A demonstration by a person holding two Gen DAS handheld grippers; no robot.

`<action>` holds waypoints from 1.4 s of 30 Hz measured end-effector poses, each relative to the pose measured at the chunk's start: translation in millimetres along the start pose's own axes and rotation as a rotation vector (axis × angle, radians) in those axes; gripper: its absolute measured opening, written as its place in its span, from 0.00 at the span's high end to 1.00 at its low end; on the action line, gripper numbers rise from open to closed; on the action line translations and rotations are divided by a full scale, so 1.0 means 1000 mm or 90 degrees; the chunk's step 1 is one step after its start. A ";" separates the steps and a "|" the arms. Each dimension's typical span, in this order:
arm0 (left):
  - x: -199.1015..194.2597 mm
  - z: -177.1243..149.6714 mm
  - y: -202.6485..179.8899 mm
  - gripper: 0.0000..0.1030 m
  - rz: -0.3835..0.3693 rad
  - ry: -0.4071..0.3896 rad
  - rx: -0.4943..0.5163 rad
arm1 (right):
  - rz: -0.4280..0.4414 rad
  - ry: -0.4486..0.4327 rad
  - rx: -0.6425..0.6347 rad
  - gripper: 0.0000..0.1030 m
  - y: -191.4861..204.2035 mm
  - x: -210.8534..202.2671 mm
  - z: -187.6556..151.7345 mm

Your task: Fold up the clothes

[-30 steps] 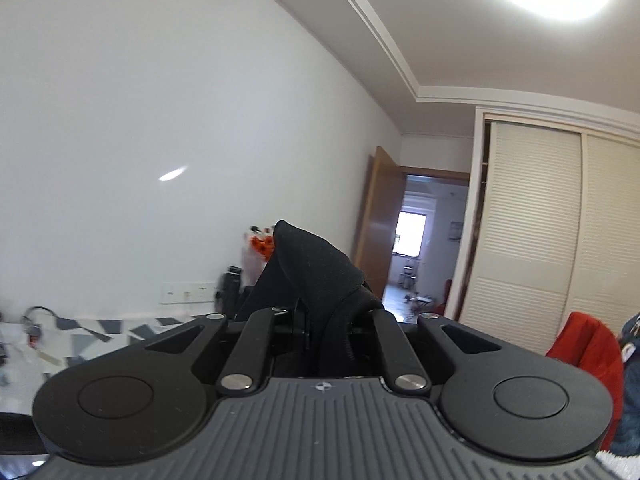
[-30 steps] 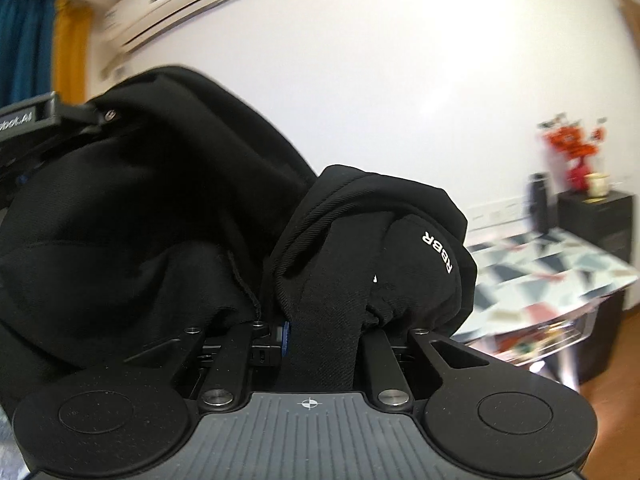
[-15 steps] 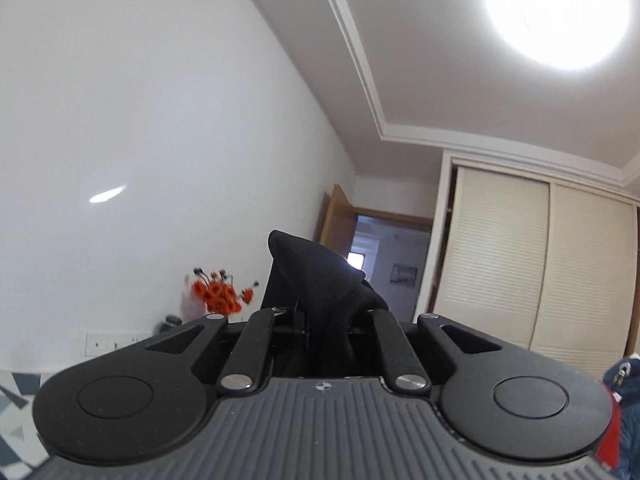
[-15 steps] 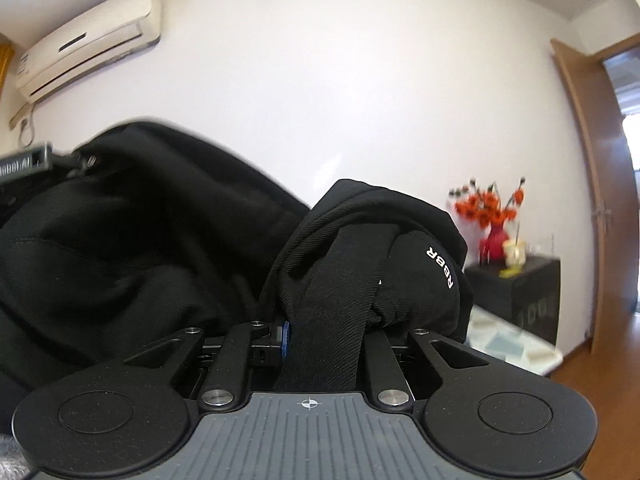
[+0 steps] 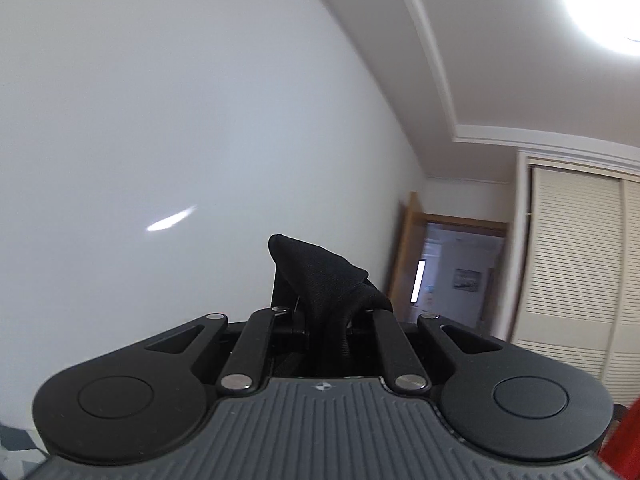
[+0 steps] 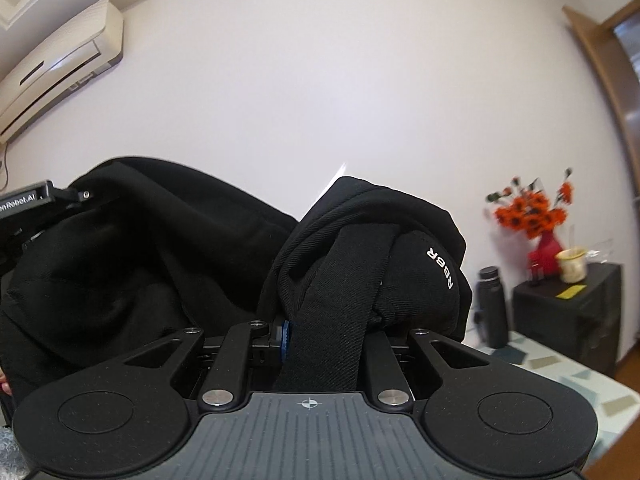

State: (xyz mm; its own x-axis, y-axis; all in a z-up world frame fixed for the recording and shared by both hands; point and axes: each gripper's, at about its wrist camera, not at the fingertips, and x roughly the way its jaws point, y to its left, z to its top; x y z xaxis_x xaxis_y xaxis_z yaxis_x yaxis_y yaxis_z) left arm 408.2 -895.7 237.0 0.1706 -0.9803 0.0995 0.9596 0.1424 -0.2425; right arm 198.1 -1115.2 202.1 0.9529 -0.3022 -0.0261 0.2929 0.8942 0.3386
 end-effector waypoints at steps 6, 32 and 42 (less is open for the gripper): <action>0.077 -0.031 0.012 0.90 0.060 0.029 -0.024 | 0.050 0.021 0.059 0.87 -0.086 0.116 0.003; 0.218 -0.224 0.177 0.89 0.461 0.303 -0.170 | 0.149 0.238 -0.196 0.87 -0.278 0.420 -0.041; 0.115 -0.293 0.257 0.88 0.549 0.352 -0.285 | 0.195 0.348 -0.227 0.87 -0.191 0.510 -0.143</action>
State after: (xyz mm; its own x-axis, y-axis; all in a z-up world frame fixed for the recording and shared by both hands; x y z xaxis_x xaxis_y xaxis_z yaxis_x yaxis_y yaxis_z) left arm 608.9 -1011.8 -96.7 0.5104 -0.5188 -0.6858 0.3823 0.8513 -0.3595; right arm 639.2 -1393.0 -10.4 0.8726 0.1048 -0.4771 -0.0750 0.9939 0.0810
